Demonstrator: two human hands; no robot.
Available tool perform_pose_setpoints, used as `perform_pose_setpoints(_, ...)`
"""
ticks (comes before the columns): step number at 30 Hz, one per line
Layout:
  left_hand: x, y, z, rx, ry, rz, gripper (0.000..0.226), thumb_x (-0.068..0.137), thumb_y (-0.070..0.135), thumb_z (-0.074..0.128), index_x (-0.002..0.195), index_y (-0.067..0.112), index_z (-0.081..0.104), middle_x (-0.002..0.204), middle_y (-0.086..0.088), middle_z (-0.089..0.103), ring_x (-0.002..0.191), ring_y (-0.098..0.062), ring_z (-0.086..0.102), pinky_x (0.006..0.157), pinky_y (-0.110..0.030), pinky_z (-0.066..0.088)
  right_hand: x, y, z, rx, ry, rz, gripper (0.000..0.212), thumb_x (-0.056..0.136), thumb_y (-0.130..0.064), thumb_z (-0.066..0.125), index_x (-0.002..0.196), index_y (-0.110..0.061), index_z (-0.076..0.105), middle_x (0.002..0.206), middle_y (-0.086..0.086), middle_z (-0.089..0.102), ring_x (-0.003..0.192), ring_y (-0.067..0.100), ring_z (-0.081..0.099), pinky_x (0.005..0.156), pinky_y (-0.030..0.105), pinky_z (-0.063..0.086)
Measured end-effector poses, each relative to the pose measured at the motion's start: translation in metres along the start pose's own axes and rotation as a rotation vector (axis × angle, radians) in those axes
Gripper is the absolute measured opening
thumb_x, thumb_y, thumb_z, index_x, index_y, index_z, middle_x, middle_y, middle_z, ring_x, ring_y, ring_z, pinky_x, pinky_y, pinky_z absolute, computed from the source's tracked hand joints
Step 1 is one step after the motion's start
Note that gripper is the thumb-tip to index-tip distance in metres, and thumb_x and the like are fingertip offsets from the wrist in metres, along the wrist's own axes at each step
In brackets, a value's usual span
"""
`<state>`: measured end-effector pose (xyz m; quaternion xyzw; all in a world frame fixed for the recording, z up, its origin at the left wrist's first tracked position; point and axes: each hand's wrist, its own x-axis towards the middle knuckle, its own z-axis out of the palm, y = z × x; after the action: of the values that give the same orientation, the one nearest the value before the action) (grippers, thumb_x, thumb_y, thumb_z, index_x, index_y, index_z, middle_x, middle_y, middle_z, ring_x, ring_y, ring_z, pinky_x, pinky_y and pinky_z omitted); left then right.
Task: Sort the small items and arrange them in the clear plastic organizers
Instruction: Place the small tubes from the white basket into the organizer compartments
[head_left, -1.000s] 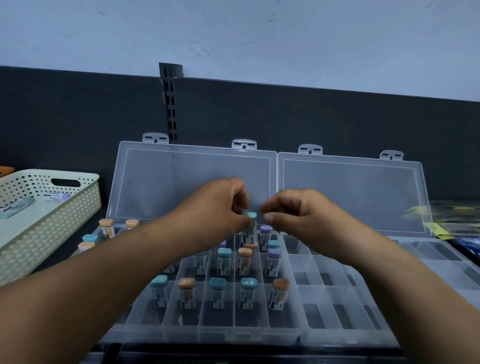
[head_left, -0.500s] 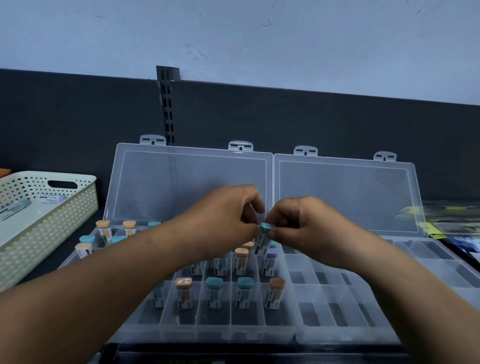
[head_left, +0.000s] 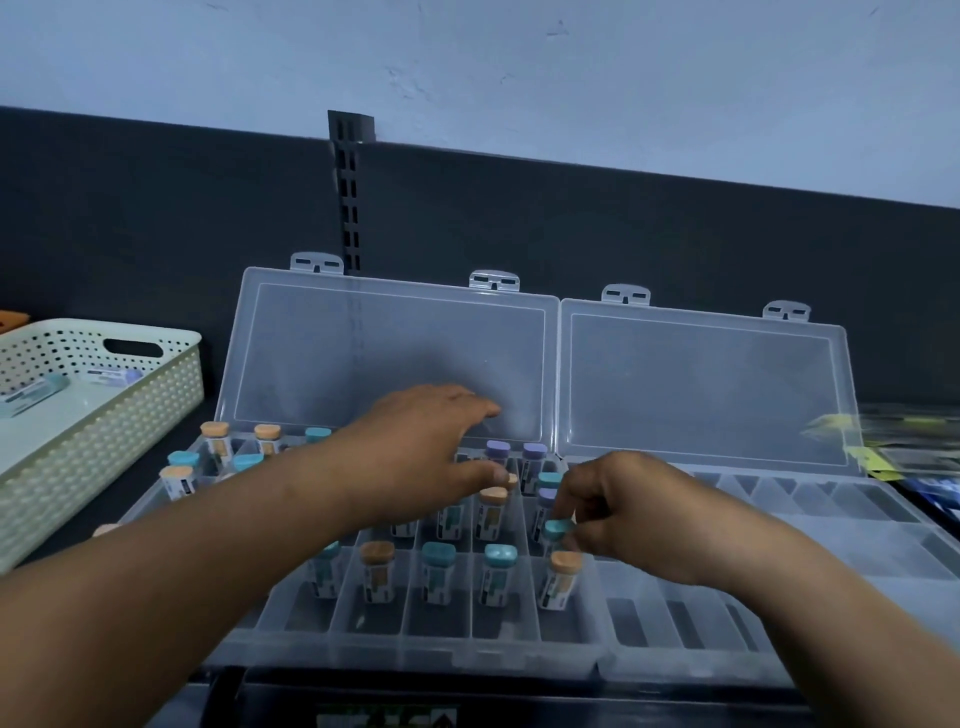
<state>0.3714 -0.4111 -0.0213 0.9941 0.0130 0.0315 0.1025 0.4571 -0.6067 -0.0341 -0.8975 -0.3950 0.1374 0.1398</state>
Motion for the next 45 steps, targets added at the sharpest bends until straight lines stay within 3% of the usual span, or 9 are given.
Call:
perform_pose_setpoints(8,0.000,-0.005,0.002,-0.043,0.009,-0.007,0.066,0.089,0.055,0.051,0.147,0.031,0.031,0.150,0.010,0.034,0.136,-0.011,0.030,0.108,-0.027,0.026,0.003,0.004,-0.002,0.009,-0.042,0.031,0.018,0.086,-0.028,0.070,0.103,-0.032,0.070,0.071,-0.013,0.057,0.061,0.001,0.052,0.056,0.012,0.039)
perform_pose_setpoints(10,0.000,-0.007,0.002,-0.052,0.019,-0.008,0.066,0.089,0.055,0.052,0.146,0.031,0.032,0.150,0.010,0.035,0.136,-0.011,0.032,0.108,-0.028,0.027,0.002,0.001,-0.009,0.006,-0.025,0.033,0.021,0.086,-0.029,0.070,0.107,-0.032,0.068,0.075,-0.012,0.059,0.065,0.004,0.056,0.059,0.015,0.045)
perform_pose_setpoints(12,-0.002,-0.011,0.001,-0.059,0.031,-0.009,0.065,0.089,0.055,0.053,0.146,0.031,0.033,0.149,0.009,0.037,0.135,-0.011,0.033,0.109,-0.029,0.029,0.002,-0.003,-0.016,0.012,0.001,0.031,0.021,0.086,-0.029,0.070,0.107,-0.032,0.067,0.080,-0.011,0.062,0.072,0.007,0.061,0.066,0.022,0.053)
perform_pose_setpoints(18,-0.014,-0.036,-0.008,-0.037,0.095,-0.048,0.063,0.088,0.056,0.053,0.144,0.032,0.036,0.145,0.012,0.040,0.131,-0.009,0.037,0.104,-0.026,0.032,0.015,-0.043,-0.030,-0.066,0.103,-0.101,0.011,0.089,-0.032,0.066,0.100,-0.033,0.065,0.079,-0.011,0.064,0.070,0.005,0.059,0.065,0.022,0.050)
perform_pose_setpoints(22,-0.031,-0.069,-0.021,0.015,0.166,-0.109,0.065,0.086,0.057,0.055,0.143,0.031,0.038,0.143,0.011,0.042,0.130,-0.010,0.039,0.105,-0.028,0.034,0.035,-0.090,-0.025,-0.160,0.159,-0.233,0.025,0.091,-0.034,0.061,0.116,-0.031,0.061,0.105,-0.010,0.064,0.093,0.010,0.060,0.085,0.031,0.051)
perform_pose_setpoints(26,-0.056,-0.114,-0.036,0.091,0.226,-0.190,0.068,0.085,0.059,0.054,0.143,0.030,0.037,0.146,0.007,0.041,0.132,-0.013,0.038,0.110,-0.034,0.032,0.063,-0.135,-0.009,-0.284,0.141,-0.366,0.049,0.093,-0.039,0.056,0.140,-0.033,0.042,0.139,-0.008,0.046,0.126,0.014,0.044,0.103,0.027,0.035)
perform_pose_setpoints(31,-0.100,-0.183,-0.058,0.139,0.262,-0.326,0.066,0.086,0.057,0.055,0.143,0.028,0.038,0.146,0.007,0.042,0.134,-0.012,0.036,0.110,-0.030,0.029,0.103,-0.200,0.009,-0.344,0.090,-0.445,0.064,0.095,-0.045,0.051,0.151,-0.031,0.022,0.156,-0.007,0.026,0.141,0.016,0.026,0.112,0.027,0.022)
perform_pose_setpoints(38,-0.150,-0.280,-0.081,0.161,0.230,-0.474,0.067,0.087,0.057,0.053,0.145,0.027,0.035,0.148,0.006,0.039,0.135,-0.015,0.036,0.107,-0.030,0.031,0.162,-0.299,0.043,-0.309,0.030,-0.423,0.064,0.094,-0.044,0.053,0.150,-0.025,0.026,0.156,-0.002,0.027,0.139,0.022,0.031,0.113,0.037,0.030)
perform_pose_setpoints(45,-0.169,-0.355,-0.084,0.164,0.185,-0.470,0.069,0.087,0.058,0.052,0.146,0.029,0.031,0.151,0.007,0.035,0.135,-0.015,0.035,0.109,-0.032,0.030,0.231,-0.373,0.084,-0.309,-0.047,-0.290,0.055,0.094,-0.042,0.054,0.143,-0.019,0.039,0.146,0.002,0.040,0.127,0.024,0.045,0.102,0.037,0.042)
